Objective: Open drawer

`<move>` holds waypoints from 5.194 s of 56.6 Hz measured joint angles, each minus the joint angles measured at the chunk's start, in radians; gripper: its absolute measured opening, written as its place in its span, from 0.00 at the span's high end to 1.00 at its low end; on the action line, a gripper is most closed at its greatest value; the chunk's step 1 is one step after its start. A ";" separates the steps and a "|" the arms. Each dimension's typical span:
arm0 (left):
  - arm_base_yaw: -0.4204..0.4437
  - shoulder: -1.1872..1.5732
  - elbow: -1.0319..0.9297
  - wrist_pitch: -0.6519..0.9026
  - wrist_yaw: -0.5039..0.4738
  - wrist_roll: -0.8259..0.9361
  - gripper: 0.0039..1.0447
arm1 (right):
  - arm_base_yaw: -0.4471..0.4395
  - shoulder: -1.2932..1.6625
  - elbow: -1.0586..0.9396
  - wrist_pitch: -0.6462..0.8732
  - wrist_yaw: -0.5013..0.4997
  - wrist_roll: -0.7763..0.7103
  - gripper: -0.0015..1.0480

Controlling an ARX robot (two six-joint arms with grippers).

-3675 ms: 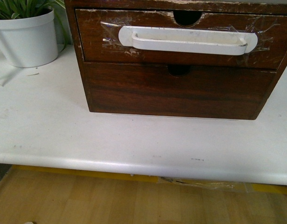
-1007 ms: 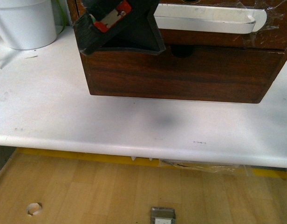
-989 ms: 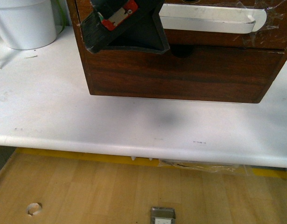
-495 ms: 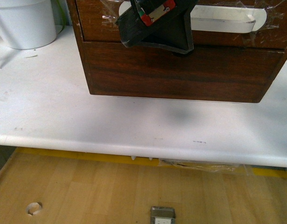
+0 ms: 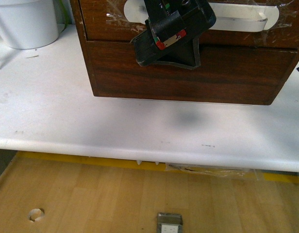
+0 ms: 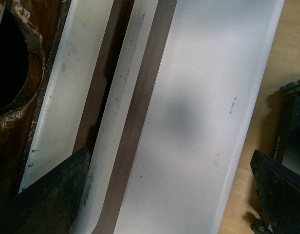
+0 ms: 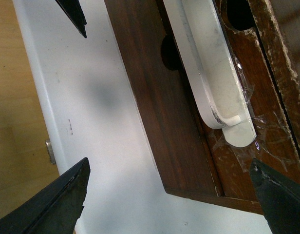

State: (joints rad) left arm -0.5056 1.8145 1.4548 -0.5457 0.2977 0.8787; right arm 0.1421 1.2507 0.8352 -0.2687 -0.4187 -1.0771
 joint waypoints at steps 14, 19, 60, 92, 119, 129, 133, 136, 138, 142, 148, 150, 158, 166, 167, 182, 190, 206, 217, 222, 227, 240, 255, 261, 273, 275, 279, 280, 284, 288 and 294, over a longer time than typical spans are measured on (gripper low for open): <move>0.002 0.018 0.022 -0.047 -0.006 0.030 0.06 | 0.042 0.052 0.008 0.031 0.028 0.025 0.09; 0.002 0.018 0.023 -0.051 -0.006 0.037 0.06 | 0.055 0.075 0.018 0.035 0.040 0.027 0.09; 0.009 0.018 0.029 -0.069 0.011 0.044 0.06 | 0.128 0.240 0.120 0.077 0.113 0.077 0.09; 0.022 0.018 0.038 -0.101 0.026 0.064 0.06 | 0.146 0.295 0.190 -0.023 0.081 0.048 0.09; 0.021 -0.029 -0.001 -0.151 0.035 0.134 0.06 | 0.146 0.293 0.215 -0.154 0.014 -0.053 0.09; 0.011 -0.070 -0.046 -0.161 0.034 0.155 0.06 | 0.147 0.278 0.202 -0.189 -0.014 -0.096 0.09; 0.006 -0.092 -0.067 -0.164 0.032 0.163 0.06 | 0.149 0.267 0.192 -0.202 -0.022 -0.109 0.09; 0.003 -0.110 -0.081 -0.168 0.027 0.165 0.06 | 0.154 0.257 0.186 -0.210 -0.023 -0.114 0.09; 0.000 -0.124 -0.092 -0.172 0.026 0.165 0.06 | 0.157 0.251 0.180 -0.220 -0.029 -0.114 0.09; -0.005 -0.154 -0.121 -0.176 0.026 0.164 0.06 | 0.164 0.236 0.166 -0.235 -0.029 -0.119 0.09; -0.011 -0.186 -0.156 -0.172 0.027 0.164 0.06 | 0.174 0.211 0.148 -0.253 -0.030 -0.124 0.09; -0.013 -0.195 -0.169 -0.167 0.027 0.164 0.06 | 0.176 0.203 0.143 -0.257 -0.029 -0.129 0.09; -0.023 -0.232 -0.213 -0.159 0.027 0.163 0.06 | 0.183 0.172 0.119 -0.279 -0.032 -0.150 0.09; -0.034 -0.258 -0.240 -0.154 0.025 0.158 0.06 | 0.187 0.140 0.090 -0.276 -0.053 -0.154 0.09; -0.035 -0.261 -0.244 -0.151 0.025 0.156 0.06 | 0.187 0.138 0.089 -0.275 -0.055 -0.154 0.09; -0.038 -0.310 -0.286 -0.022 0.018 0.113 0.06 | 0.149 0.071 0.057 -0.188 -0.138 -0.112 0.09; -0.040 -0.369 -0.346 0.111 0.004 0.056 0.06 | 0.095 0.001 0.018 -0.140 -0.209 -0.057 0.09; -0.066 -0.566 -0.576 0.463 -0.112 -0.125 0.06 | -0.064 -0.215 -0.179 0.105 -0.335 0.174 0.09; -0.056 -0.747 -0.797 0.820 -0.434 -0.379 0.06 | -0.200 -0.436 -0.389 0.290 -0.347 0.492 0.09; -0.053 -0.809 -0.895 0.922 -0.586 -0.483 0.06 | -0.253 -0.524 -0.460 0.316 -0.345 0.592 0.09; -0.048 -0.880 -0.997 0.959 -0.728 -0.604 0.06 | -0.312 -0.613 -0.520 0.329 -0.360 0.665 0.09; -0.013 -1.132 -1.208 0.756 -1.026 -0.947 0.06 | -0.492 -0.846 -0.612 0.291 -0.426 0.809 0.09; -0.025 -1.371 -1.277 0.520 -1.192 -1.183 0.06 | -0.534 -0.964 -0.668 0.269 -0.425 0.929 0.09; 0.025 -1.424 -1.325 0.634 -1.027 -1.135 0.14 | -0.520 -0.983 -0.673 0.270 -0.369 0.949 0.10; 0.203 -1.658 -1.397 0.625 -0.593 -0.917 0.55 | -0.319 -1.160 -0.738 0.267 0.248 1.052 0.51; 0.227 -1.714 -1.409 0.582 -0.558 -0.905 0.64 | -0.275 -1.171 -0.751 0.262 0.315 1.057 0.59; 0.266 -1.741 -1.410 0.570 -0.526 -0.898 0.76 | -0.180 -1.182 -0.763 0.260 0.408 1.061 0.73; 0.277 -1.747 -1.411 0.568 -0.519 -0.897 0.79 | -0.166 -1.185 -0.765 0.260 0.411 1.062 0.76; 0.322 -1.786 -1.439 0.565 -0.473 -0.892 0.95 | -0.146 -1.195 -0.772 0.260 0.408 1.063 0.91; 0.367 -1.798 -1.442 0.554 -0.409 -0.890 0.96 | -0.146 -1.200 -0.779 0.260 0.418 1.063 0.99; 0.488 -1.810 -1.442 0.546 -0.315 -0.886 0.96 | -0.146 -1.207 -0.788 0.260 0.417 1.065 0.99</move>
State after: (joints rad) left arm -0.0174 0.0040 0.0124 0.0002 -0.0177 -0.0074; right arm -0.0036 0.0433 0.0475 -0.0086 -0.0017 -0.0116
